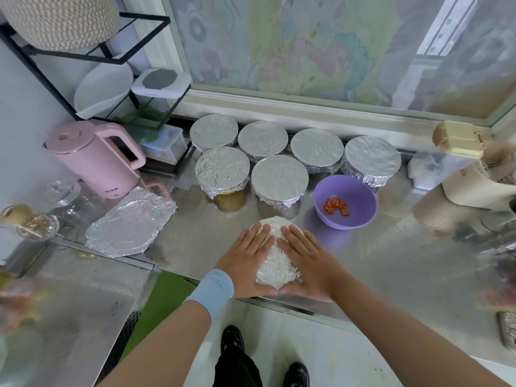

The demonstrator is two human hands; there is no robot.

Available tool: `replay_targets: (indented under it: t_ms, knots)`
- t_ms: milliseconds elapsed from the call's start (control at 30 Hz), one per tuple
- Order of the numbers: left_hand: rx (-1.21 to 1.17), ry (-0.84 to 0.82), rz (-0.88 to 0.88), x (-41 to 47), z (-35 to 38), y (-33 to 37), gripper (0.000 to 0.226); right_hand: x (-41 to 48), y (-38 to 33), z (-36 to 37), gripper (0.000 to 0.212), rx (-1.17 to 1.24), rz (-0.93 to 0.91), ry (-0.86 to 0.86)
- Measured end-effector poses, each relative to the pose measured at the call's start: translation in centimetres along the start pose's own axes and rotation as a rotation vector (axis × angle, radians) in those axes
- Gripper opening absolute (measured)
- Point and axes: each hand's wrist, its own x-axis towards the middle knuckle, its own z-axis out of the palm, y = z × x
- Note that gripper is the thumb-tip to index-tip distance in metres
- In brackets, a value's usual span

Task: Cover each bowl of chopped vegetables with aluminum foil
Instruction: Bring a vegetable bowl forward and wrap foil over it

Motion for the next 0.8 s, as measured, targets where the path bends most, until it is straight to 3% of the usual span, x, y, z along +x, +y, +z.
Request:
replay_targets:
  t_ms: [267,333,400,500,600,700,800]
  knots:
    - [-0.149,0.01,-0.273,-0.7,0.7,2.7,0.116,-1.7,0.2,0.1,0.088,0.07,0.081,0.059]
    - [-0.221,0.039,-0.326,-0.8,0.1,3.0,0.103,-1.9,-0.2,-0.3,0.088,0.238,0.192,0.085]
    - [-0.297,0.133,-0.372,-0.5,-0.9,2.2,0.078,-1.6,-1.3,-0.7,0.082,0.521,0.42,0.159]
    - [-0.546,0.262,-0.505,0.8,-1.5,0.8,0.057,-0.2,-3.3,-0.6,0.055,0.817,0.74,0.353]
    - [-0.896,0.266,-0.643,1.3,-1.0,1.1,0.056,1.3,-4.7,0.4,0.045,1.035,0.795,0.354]
    - [-0.946,0.313,-0.695,0.5,-0.5,2.4,0.054,2.3,-4.4,0.9,0.041,1.103,0.897,0.312]
    - [-0.99,0.335,-0.74,-0.4,-0.4,2.9,0.054,2.9,-3.4,0.6,0.037,1.141,0.86,0.27]
